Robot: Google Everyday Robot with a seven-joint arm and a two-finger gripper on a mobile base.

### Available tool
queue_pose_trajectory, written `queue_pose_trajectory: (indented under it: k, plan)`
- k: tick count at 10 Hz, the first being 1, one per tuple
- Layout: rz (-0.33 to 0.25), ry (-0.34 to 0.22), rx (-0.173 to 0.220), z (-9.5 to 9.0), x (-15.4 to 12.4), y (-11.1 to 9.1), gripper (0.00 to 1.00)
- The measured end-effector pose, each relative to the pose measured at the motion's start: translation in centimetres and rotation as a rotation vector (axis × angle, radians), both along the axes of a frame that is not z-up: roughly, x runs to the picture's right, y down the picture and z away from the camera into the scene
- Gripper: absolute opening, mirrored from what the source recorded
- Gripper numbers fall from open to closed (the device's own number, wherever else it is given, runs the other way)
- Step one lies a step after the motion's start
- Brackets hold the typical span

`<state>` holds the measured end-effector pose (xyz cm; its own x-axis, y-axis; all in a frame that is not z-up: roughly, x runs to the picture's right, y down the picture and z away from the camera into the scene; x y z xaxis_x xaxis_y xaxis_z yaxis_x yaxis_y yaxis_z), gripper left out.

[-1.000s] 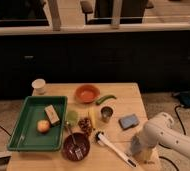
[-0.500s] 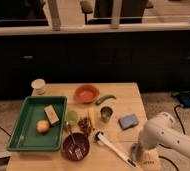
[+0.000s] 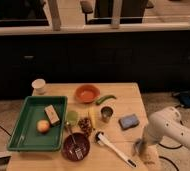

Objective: Place towel in red bowl

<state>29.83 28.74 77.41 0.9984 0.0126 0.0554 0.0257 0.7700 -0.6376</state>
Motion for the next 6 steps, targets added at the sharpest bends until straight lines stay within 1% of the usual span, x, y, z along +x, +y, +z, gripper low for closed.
queue_pose_trajectory:
  k: [4, 6]
  plan:
    - [0.018, 0.008, 0.031, -1.3, 0.2, -2.1, 0.0]
    - [0.035, 0.021, 0.059, -2.1, 0.0, -3.4, 0.0]
